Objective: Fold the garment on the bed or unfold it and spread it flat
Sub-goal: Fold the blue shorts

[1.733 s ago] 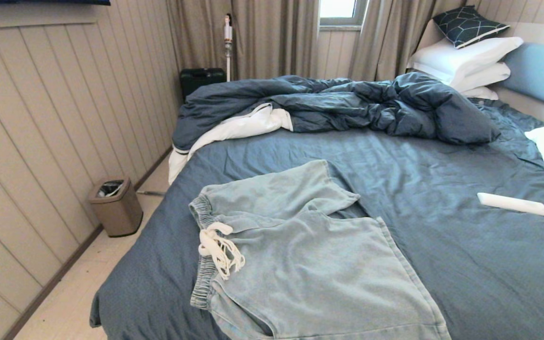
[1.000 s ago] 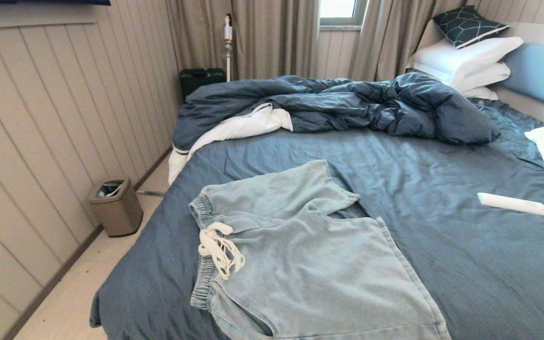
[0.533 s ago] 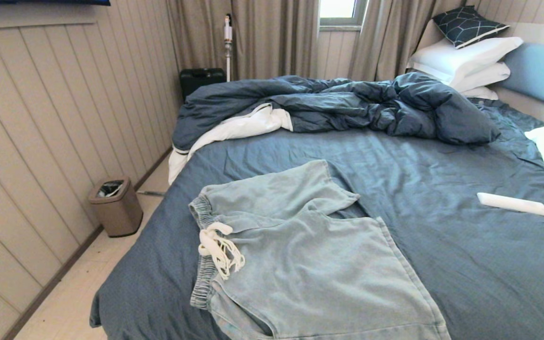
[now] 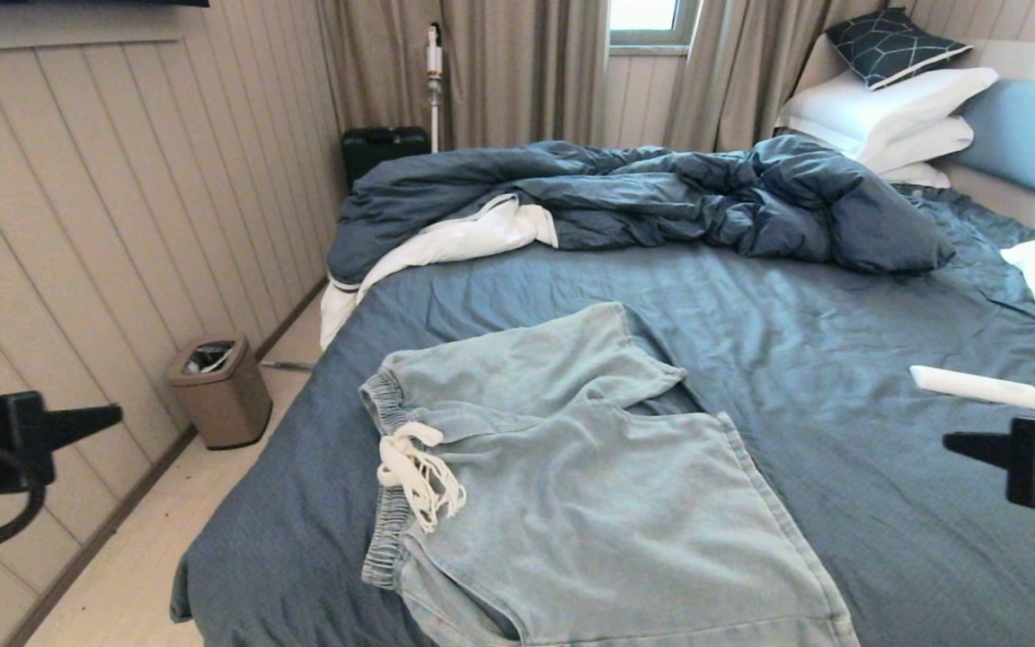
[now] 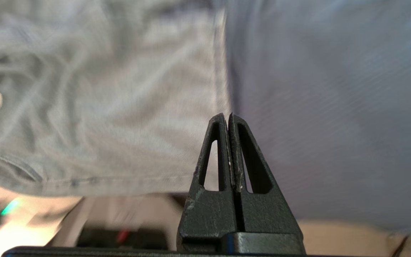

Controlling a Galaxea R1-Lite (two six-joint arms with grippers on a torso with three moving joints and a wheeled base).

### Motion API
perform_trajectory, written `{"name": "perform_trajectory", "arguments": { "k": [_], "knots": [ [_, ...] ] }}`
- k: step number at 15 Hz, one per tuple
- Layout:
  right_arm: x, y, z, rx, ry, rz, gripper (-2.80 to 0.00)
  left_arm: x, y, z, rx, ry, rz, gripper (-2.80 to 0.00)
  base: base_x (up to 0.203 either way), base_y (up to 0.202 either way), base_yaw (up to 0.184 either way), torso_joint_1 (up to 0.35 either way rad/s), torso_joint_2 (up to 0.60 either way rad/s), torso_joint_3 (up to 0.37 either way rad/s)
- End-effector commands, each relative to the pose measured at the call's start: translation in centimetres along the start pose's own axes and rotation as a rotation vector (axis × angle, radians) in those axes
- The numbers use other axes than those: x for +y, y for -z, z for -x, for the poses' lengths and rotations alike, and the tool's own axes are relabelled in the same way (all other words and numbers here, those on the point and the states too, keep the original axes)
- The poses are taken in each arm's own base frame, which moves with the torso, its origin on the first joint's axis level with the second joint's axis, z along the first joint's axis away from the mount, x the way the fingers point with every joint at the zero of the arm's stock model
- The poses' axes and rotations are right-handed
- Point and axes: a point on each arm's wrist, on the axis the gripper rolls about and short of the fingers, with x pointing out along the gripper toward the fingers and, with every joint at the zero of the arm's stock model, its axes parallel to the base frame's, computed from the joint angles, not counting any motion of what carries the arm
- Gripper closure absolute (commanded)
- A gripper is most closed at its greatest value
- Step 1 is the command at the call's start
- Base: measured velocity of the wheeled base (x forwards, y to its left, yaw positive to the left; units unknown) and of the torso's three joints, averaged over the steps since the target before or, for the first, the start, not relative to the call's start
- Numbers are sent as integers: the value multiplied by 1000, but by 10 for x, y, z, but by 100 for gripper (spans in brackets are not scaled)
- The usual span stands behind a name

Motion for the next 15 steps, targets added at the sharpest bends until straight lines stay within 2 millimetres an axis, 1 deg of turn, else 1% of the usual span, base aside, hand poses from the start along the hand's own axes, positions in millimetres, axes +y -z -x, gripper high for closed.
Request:
{"name": "perform_trajectory", "arguments": {
  "k": [1, 3, 4, 7, 8, 9, 12, 15],
  "knots": [
    [-21, 7, -57, 210, -34, -93, 0, 6, 13, -69, 251, 23, 35, 0, 0, 0, 0, 0, 0, 0],
    [-31, 28, -69, 312, -34, -138, 0, -5, 30, -101, 395, 90, 34, 0, 0, 0, 0, 0, 0, 0],
    [-33, 37, -74, 352, -32, -135, 0, -12, 39, -113, 454, 133, 33, 0, 0, 0, 0, 0, 0, 0],
    [-37, 59, -89, 469, -40, -115, 0, -22, 54, -137, 567, 219, 37, 0, 0, 0, 0, 0, 0, 0],
    [-37, 64, -91, 492, -39, -115, -220, -24, 58, -143, 586, 228, 33, 0, 0, 0, 0, 0, 0, 0],
    [-38, 67, -92, 495, -40, -115, -280, -26, 62, -148, 586, 238, 27, -280, 0, 0, 0, 0, 0, 0],
    [-39, 80, -92, 512, -53, -50, -280, -27, 64, -157, 593, 240, 26, -280, 0, 0, 0, 0, 0, 0],
    [-40, 91, -95, 564, -57, -47, -280, -32, 70, -170, 599, 253, 11, -280, 0, 0, 0, 0, 0, 0]
  ]
}}
